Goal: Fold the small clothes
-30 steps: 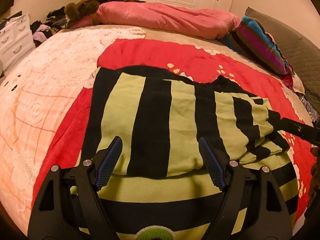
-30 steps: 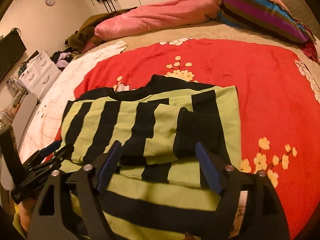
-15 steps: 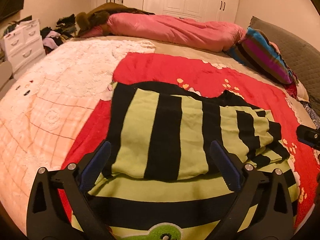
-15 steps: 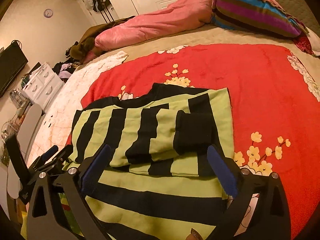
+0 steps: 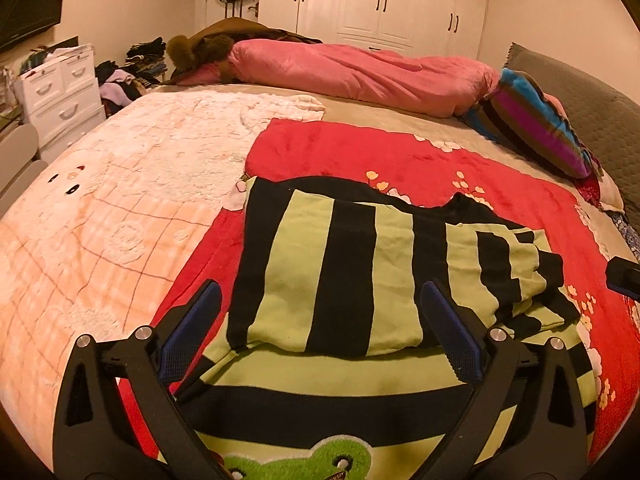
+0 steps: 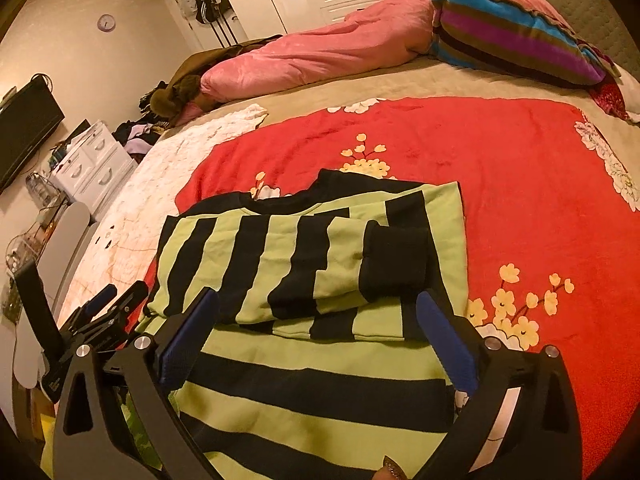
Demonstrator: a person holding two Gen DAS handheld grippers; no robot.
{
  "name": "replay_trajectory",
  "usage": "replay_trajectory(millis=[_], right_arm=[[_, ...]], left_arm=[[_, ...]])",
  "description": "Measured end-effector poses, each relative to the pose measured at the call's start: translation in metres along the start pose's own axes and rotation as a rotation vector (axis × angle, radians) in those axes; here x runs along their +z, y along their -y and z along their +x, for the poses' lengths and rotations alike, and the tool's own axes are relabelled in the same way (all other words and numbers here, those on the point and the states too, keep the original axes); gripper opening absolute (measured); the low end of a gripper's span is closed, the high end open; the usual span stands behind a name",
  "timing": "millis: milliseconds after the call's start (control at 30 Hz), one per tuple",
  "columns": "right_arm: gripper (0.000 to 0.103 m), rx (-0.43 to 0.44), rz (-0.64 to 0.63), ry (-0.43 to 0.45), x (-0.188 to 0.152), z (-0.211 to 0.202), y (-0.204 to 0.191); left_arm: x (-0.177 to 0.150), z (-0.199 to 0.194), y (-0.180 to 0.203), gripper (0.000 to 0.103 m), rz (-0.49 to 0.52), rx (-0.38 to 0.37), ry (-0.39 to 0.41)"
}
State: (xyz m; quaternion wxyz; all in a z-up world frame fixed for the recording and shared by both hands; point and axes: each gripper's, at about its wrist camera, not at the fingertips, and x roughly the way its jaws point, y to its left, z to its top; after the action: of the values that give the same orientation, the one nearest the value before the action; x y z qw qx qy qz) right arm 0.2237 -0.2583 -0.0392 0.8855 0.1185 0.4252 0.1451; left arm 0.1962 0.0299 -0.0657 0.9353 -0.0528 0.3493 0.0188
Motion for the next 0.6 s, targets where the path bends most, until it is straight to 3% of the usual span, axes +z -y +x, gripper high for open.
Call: replay_trajectory(millis=[600], right_arm=[[0.098,0.034,0.005,0.038,-0.004,-0.038,0.001]], left_arm=[[0.001,-0.053,-0.006,0.093,-0.025,0.016,0.084]])
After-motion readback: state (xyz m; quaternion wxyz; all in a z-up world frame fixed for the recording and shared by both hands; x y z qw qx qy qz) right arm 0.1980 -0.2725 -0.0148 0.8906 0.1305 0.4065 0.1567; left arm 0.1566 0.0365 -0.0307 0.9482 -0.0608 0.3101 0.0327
